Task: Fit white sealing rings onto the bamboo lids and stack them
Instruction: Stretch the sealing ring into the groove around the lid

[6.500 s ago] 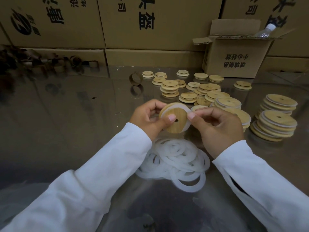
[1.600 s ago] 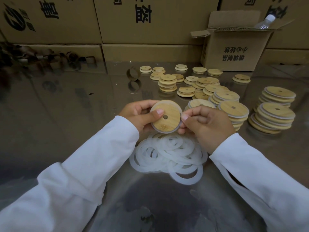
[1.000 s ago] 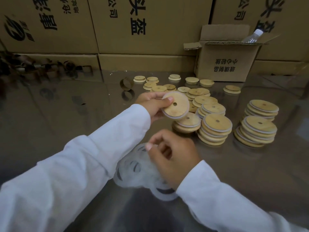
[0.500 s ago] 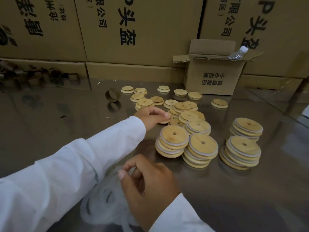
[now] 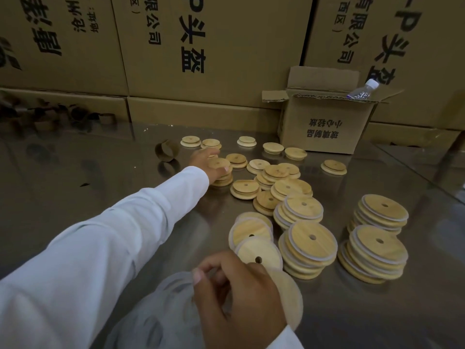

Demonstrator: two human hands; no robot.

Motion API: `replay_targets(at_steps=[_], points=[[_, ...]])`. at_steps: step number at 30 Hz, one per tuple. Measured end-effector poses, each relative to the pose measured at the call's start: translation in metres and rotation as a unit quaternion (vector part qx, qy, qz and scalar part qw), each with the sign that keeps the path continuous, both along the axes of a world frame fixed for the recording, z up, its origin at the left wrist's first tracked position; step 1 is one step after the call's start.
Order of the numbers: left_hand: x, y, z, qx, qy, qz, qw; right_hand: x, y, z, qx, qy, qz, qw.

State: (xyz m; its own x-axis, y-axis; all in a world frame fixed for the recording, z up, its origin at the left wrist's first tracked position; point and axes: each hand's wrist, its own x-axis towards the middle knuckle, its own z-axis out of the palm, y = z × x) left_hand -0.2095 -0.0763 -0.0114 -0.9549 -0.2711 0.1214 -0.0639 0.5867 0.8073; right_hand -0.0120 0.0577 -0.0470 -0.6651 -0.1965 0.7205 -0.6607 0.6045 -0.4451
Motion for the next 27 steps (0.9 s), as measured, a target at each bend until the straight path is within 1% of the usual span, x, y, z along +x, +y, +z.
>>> replay_targets(at_steps=[1, 3, 5, 6, 8, 11, 16, 19, 21, 24, 27], points=[[-0.003, 0.0, -0.001, -0.019, -0.009, -0.013, 1.0, -0.002, 0.002, 0.0, 0.001, 0.002, 0.0, 1.0], [-0.005, 0.001, -0.003, -0.025, -0.018, -0.031, 0.999, -0.005, 0.004, 0.001, 0.024, 0.004, 0.007, 1.0], [-0.007, 0.0, -0.005, -0.023, -0.013, -0.038, 0.999, -0.008, 0.007, 0.0, 0.04, -0.001, 0.034, 0.999], [-0.007, 0.0, -0.005, -0.038, -0.01, -0.036, 0.999, -0.01, 0.01, 0.0, 0.043, -0.008, 0.051, 0.998], [-0.007, -0.002, -0.004, -0.099, -0.013, -0.025, 0.995, -0.016, 0.015, 0.001, 0.047, -0.016, 0.074, 0.996], [-0.006, -0.004, 0.0, -0.198, -0.029, -0.018, 0.98, -0.025, 0.022, 0.0, 0.052, -0.004, 0.088, 0.995], [0.004, -0.009, 0.006, -0.272, -0.037, 0.023, 0.961, -0.036, 0.027, 0.0, 0.038, -0.004, 0.088, 0.995], [0.013, -0.013, 0.005, -0.267, -0.035, 0.045, 0.962, -0.037, 0.027, 0.002, 0.045, -0.02, 0.105, 0.993], [0.019, -0.017, 0.003, -0.251, -0.033, 0.051, 0.966, -0.037, 0.027, 0.006, 0.065, -0.006, 0.099, 0.993], [0.029, -0.022, 0.003, -0.232, -0.037, 0.053, 0.971, -0.037, 0.028, 0.011, 0.123, 0.029, 0.049, 0.991], [0.037, -0.023, 0.005, -0.22, -0.047, 0.056, 0.973, -0.036, 0.031, 0.013, 0.151, -0.011, -0.011, 0.988]])
